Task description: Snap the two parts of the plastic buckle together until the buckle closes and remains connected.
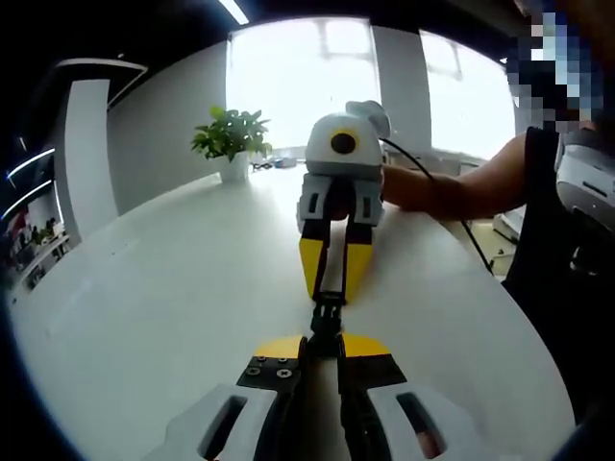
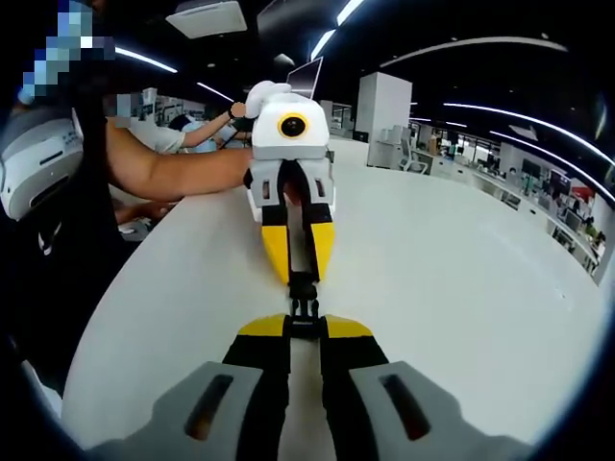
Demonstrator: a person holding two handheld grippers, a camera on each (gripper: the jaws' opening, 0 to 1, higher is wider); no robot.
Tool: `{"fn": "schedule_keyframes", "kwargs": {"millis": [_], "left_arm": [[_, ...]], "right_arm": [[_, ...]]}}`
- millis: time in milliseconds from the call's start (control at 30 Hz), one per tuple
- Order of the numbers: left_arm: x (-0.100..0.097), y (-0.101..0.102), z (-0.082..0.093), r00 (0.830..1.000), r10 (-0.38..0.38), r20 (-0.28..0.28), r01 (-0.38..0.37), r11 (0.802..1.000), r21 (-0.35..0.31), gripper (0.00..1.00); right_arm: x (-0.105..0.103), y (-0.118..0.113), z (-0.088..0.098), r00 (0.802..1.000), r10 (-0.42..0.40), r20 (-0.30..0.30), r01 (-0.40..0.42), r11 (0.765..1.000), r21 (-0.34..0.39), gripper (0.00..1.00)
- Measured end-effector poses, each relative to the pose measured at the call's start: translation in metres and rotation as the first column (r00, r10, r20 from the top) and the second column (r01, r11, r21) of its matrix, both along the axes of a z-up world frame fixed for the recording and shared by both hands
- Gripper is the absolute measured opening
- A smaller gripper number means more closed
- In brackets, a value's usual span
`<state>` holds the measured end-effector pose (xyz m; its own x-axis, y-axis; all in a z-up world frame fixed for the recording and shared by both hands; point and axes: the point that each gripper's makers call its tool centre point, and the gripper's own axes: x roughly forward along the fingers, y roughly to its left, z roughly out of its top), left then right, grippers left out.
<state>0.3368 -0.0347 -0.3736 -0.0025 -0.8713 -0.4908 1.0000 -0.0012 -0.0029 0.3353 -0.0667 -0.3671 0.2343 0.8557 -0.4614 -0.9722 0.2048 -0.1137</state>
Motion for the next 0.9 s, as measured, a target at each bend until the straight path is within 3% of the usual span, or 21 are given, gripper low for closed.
{"fn": "schedule_keyframes", "kwargs": {"millis": [900], "left_arm": [[-0.0025,-0.0007,-0.0004,1.000,-0.010,0.014,0.009,1.000,0.003,0.09]], "right_arm": [[-0.0041,0.0047,-0.0001,1.000,0.013,0.013,-0.013,1.000,0.003,0.11]]}}
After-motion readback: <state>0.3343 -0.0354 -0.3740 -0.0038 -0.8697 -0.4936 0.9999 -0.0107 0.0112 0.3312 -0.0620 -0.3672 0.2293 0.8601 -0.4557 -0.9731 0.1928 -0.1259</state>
